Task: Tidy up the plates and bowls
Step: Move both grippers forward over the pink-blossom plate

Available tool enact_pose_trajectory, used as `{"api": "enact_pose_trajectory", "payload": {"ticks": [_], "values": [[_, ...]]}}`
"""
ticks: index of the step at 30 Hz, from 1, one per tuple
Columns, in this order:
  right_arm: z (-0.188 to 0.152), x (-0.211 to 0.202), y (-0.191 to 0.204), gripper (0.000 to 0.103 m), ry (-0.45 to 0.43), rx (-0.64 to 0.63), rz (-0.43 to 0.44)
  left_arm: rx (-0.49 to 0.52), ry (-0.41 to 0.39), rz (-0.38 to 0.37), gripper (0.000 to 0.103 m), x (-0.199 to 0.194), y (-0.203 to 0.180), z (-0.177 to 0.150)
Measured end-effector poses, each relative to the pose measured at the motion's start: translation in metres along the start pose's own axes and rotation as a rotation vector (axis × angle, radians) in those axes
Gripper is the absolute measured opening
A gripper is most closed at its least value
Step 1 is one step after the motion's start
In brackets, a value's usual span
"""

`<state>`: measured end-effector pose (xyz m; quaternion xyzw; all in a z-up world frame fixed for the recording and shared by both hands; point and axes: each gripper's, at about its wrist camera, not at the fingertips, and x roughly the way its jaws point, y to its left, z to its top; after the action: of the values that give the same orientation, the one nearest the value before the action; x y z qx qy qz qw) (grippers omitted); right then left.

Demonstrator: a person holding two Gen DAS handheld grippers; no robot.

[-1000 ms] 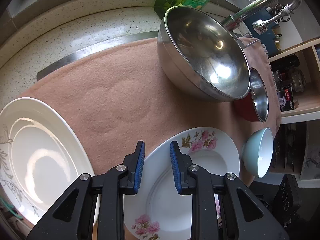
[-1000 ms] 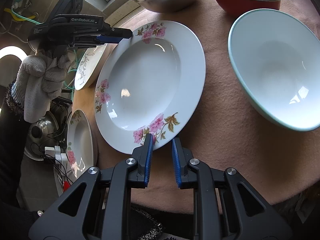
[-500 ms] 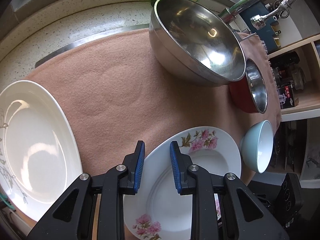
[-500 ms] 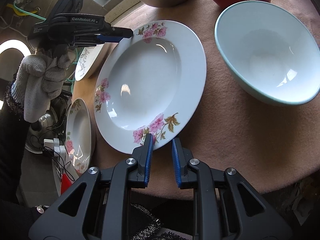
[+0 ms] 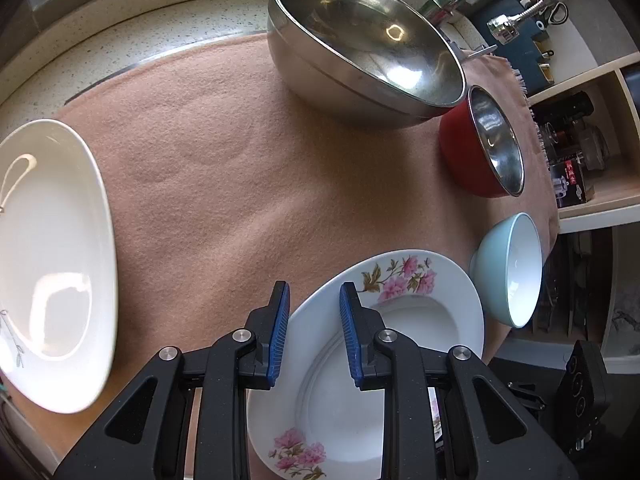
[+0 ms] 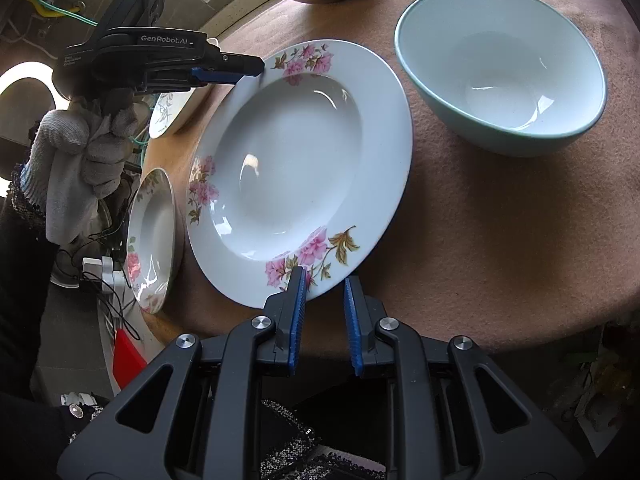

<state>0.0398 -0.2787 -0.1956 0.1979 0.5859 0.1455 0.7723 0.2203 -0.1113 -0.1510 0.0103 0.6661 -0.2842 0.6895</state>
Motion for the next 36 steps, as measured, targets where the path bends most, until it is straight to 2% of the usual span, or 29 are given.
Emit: {"api": "enact_pose_trajectory", "payload": {"ticks": [19,29,36], "values": [[-0.015,-0.008,-0.007,0.020,0.057,-0.026,-0.004,-0.012,0.002,-0.007,0.023,0.003,-0.012,-0.020],[-0.015,-0.009,-0.009,0.020,0.059,-0.028,-0.008,-0.013,0.010,-0.010,0.023,0.003,-0.013,-0.019],[-0.013,-0.013,-0.009,0.020,0.045,-0.040,-0.048,-0.012,0.006,-0.016,0.023,0.001,-0.013,-0.017]]}}
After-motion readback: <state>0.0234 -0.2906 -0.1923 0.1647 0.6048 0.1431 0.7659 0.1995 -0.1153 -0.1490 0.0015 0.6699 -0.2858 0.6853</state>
